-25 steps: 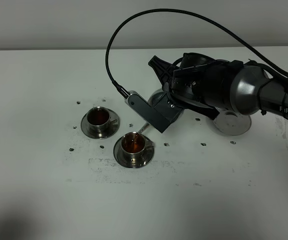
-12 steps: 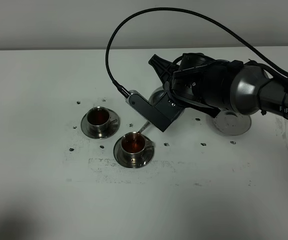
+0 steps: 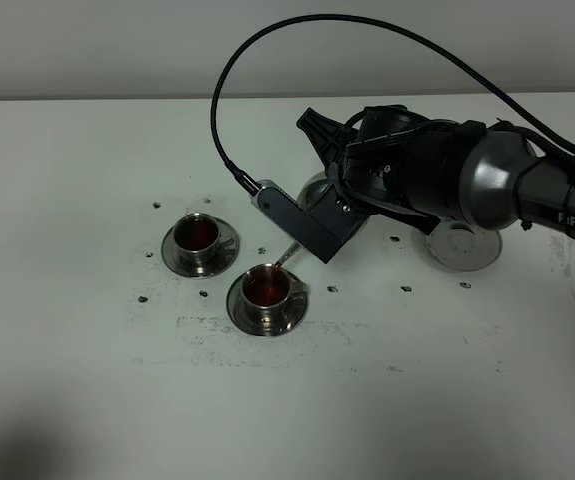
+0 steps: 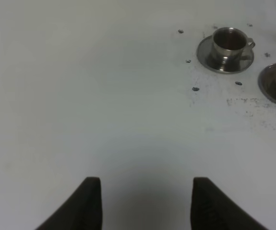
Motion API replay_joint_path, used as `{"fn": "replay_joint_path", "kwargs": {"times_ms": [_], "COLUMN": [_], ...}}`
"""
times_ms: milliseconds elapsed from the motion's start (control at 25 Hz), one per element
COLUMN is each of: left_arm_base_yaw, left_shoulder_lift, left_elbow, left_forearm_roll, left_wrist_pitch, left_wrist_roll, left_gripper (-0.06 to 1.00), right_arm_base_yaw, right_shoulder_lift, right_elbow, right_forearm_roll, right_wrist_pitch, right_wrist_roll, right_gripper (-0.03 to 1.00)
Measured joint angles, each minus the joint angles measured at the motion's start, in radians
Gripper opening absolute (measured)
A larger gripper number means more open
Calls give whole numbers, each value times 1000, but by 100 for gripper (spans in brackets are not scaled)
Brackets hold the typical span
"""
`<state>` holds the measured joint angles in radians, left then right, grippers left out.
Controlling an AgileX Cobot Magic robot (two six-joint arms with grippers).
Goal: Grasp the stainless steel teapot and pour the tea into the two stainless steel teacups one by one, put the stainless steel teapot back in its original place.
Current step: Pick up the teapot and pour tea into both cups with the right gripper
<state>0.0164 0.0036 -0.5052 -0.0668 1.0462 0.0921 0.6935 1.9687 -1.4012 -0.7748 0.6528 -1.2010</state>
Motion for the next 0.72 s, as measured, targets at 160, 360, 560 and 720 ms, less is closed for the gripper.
{"fn": "replay_joint_path", "kwargs": {"times_ms": [160, 360, 560, 720], "left_arm_base_yaw": [0, 0, 0, 0], "left_shoulder_lift": [0, 0, 0, 0], "left_elbow": [0, 0, 0, 0], "left_forearm_roll": [0, 0, 0, 0], "left_wrist_pitch": [0, 0, 0, 0], "left_wrist_roll": [0, 0, 0, 0], "left_gripper": [42, 42, 42, 42], "right_arm_base_yaw": [0, 0, 0, 0], "right_shoulder_lift": [0, 0, 0, 0], "right_elbow": [0, 0, 0, 0], "right_forearm_roll": [0, 0, 0, 0], "right_wrist_pitch": [0, 0, 0, 0], "right_wrist_roll": [0, 0, 0, 0], "right_gripper": [21, 21, 21, 21]}}
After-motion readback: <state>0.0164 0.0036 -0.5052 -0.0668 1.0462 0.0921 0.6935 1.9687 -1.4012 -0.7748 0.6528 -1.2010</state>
